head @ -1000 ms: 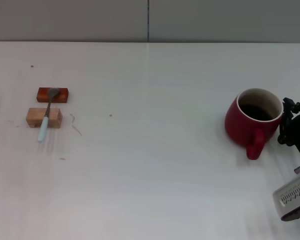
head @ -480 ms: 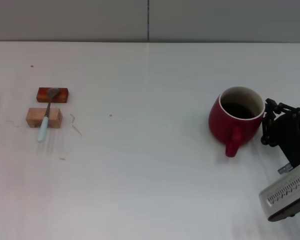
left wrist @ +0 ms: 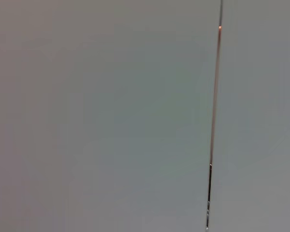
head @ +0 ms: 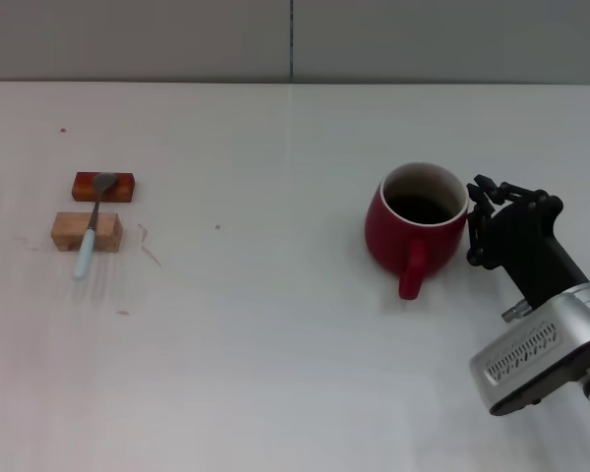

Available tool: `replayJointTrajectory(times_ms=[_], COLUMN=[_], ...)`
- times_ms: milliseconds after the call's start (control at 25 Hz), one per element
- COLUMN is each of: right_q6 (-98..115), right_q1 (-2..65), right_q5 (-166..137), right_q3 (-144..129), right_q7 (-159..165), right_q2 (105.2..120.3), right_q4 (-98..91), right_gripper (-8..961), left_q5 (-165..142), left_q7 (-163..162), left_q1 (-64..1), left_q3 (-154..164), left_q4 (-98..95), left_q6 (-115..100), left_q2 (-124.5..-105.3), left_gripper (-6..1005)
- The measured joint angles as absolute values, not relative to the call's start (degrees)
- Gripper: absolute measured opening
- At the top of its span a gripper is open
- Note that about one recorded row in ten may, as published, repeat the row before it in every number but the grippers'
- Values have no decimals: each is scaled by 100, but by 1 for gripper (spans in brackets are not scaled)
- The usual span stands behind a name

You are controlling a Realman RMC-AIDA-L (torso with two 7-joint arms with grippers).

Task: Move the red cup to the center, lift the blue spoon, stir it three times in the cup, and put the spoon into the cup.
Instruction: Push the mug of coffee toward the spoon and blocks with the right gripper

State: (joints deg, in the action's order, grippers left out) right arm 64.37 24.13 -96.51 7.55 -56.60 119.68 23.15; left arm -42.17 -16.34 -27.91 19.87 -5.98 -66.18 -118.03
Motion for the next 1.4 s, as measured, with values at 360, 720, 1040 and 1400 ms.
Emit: replayJointTrajectory(times_ms=[360, 720, 1040, 1400], right_q6=[6129, 5757, 5622, 5585], right_q1=[2759, 3008, 3085, 3148], right_q5=[-9650, -9712, -9717, -9745], right_q3=[757, 777, 761, 755], right_q7=[-5617, -5605, -5600, -5595], right_q2=[11979, 11985, 11988, 11988], right_q4=[2599, 2956, 3185, 3420], right_gripper=[83, 82, 87, 93], left_q5=[-4219, -4219, -4213, -4209], left_q7=[-1634, -1634, -1634, -1634], left_q1=[-2795, -2765, -2752, -2738], left_q3=[1977, 1960, 1959, 1974], left_q4=[-598, -598, -598, -587], left_q6=[-6618, -6626, -6681, -6697], left_q2=[-11807, -11812, -11813, -11812], left_gripper=[829, 830, 830, 830])
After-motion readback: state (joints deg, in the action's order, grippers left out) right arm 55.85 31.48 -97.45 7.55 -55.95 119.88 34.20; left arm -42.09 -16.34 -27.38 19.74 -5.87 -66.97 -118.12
